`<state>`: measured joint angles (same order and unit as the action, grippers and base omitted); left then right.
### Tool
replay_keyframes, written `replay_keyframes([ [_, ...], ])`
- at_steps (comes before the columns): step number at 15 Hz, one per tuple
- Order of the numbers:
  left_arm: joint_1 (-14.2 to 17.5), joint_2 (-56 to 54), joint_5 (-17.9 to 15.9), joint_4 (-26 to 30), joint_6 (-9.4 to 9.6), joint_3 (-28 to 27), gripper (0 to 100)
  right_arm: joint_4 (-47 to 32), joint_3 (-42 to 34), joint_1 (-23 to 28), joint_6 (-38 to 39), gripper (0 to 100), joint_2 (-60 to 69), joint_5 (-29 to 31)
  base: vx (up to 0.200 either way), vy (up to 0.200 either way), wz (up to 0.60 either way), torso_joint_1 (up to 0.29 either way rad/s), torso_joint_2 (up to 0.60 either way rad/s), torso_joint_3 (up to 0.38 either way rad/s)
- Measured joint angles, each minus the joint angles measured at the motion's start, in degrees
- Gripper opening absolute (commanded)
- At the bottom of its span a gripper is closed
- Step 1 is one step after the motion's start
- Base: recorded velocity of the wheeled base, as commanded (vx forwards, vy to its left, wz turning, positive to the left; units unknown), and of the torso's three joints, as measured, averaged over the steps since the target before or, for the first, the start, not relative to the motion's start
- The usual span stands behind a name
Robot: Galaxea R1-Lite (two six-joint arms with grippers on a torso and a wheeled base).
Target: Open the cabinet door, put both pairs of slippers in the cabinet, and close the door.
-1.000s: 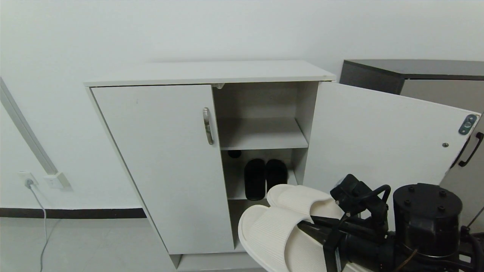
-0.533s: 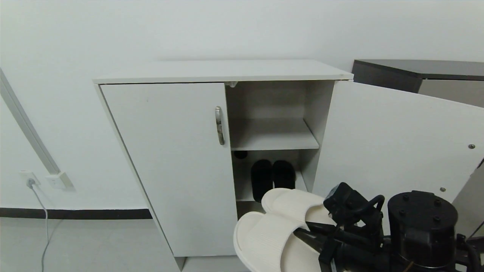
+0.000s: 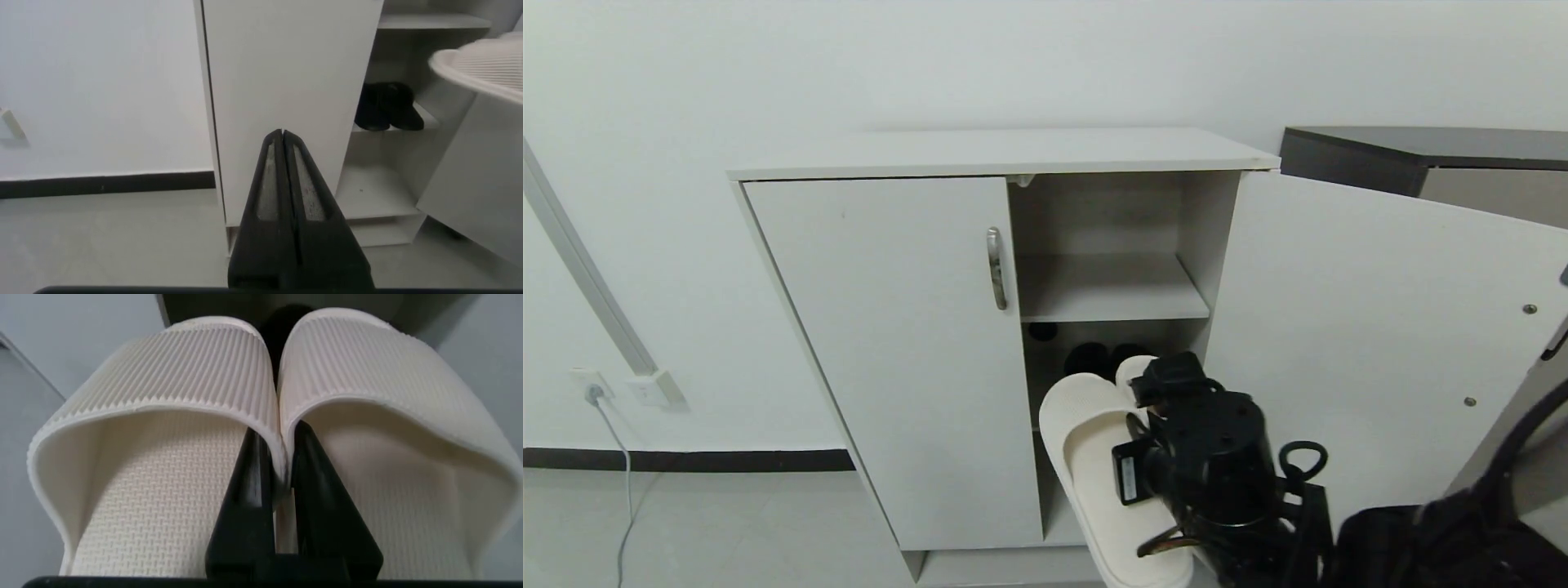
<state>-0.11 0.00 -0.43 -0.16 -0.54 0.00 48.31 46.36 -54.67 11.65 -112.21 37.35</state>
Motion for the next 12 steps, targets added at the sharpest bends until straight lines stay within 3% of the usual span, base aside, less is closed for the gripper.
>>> replay_keyframes([
  [2, 0.04, 0.00, -0.01, 0.00, 0.02, 0.00, 0, -8.72, 8.29, -0.21, 3.32, 0, -3.46, 2.46, 0.000, 0.000, 0.00, 0.000, 0.00, 0.000],
  [5, 0.01, 0.00, -0.01, 0.00, 0.02, 0.00, 0, -32.04, 22.76, -0.56, 11.61, 0, -5.25, 6.72, 0.000, 0.000, 0.00, 0.000, 0.00, 0.000],
  [6, 0.04, 0.00, 0.00, 0.00, 0.00, 0.00, 0, -35.95, 26.54, -0.52, 12.75, 0, -5.34, 8.28, 0.000, 0.000, 0.00, 0.000, 0.00, 0.000],
  [9, 0.00, 0.00, -0.01, 0.00, -0.01, 0.00, 0, -36.24, 32.66, 0.22, 7.69, 0, -4.40, 10.28, 0.000, 0.000, 0.00, 0.000, 0.00, 0.000],
  [12, 0.01, 0.00, 0.00, 0.00, -0.12, 0.00, 0, -31.51, 34.69, 1.29, 3.50, 0, -3.28, 10.46, 0.000, 0.000, 0.00, 0.000, 0.00, 0.000],
])
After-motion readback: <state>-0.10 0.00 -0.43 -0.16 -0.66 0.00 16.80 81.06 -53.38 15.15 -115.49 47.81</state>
